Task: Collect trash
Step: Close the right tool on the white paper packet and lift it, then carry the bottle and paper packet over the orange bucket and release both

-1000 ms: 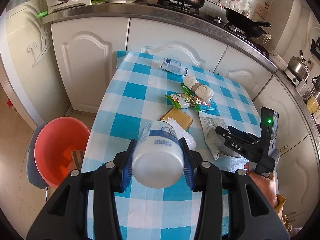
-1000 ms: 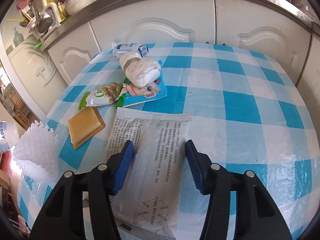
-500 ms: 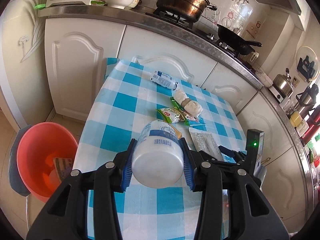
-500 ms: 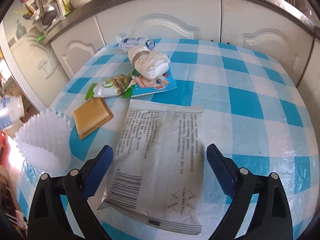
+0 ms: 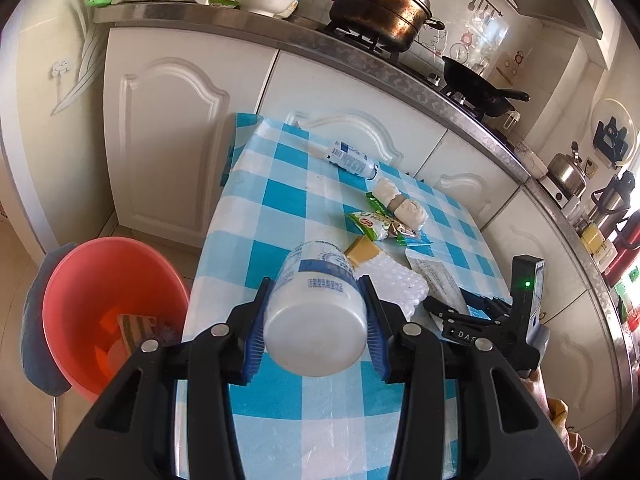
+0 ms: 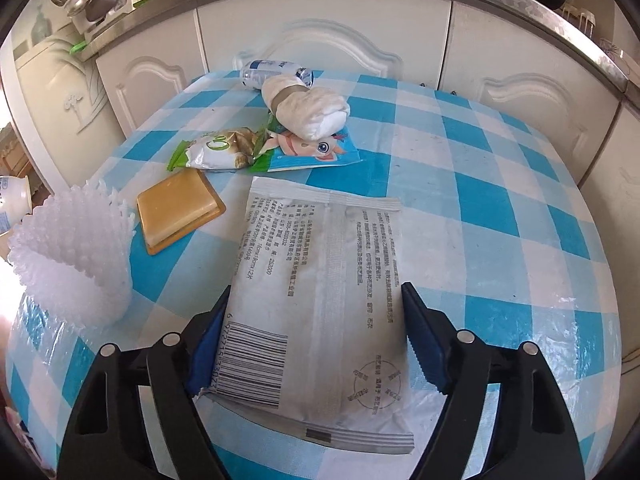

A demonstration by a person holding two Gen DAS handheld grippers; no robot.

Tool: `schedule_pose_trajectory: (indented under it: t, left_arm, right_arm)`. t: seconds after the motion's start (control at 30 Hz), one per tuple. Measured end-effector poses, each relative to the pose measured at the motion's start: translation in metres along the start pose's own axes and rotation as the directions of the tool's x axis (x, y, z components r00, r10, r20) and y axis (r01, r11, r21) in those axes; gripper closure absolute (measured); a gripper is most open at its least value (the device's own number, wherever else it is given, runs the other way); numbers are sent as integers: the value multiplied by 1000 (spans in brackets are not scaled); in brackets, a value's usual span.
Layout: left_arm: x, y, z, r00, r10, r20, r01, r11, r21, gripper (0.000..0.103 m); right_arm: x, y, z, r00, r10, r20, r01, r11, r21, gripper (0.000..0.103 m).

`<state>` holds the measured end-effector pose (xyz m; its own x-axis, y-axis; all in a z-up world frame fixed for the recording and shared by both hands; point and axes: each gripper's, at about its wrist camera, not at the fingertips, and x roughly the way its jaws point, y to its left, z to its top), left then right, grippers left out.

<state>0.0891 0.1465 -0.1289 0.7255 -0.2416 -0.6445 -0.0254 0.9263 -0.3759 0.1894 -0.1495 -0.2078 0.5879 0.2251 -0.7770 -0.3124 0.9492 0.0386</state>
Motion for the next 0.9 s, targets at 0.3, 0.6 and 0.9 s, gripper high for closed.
schedule_pose_trajectory:
  t: [0.3,0.6,0.9]
  left_arm:
    - [-7,28,-13,1000,3,10,-3,999,-45,59]
    - [-23,59,-15,998,36,47,-32,995,-90,59]
    - [-47,102,-16,987,129,94,-115,982,-150,59]
  right_arm:
    - [-9,-20,-4,997,68,35,-72,991,113,32]
    - [-42,-21,11,992,84,89,-97,984,148,32]
    - [-87,32,47,961,219,167,-233,970,64,32]
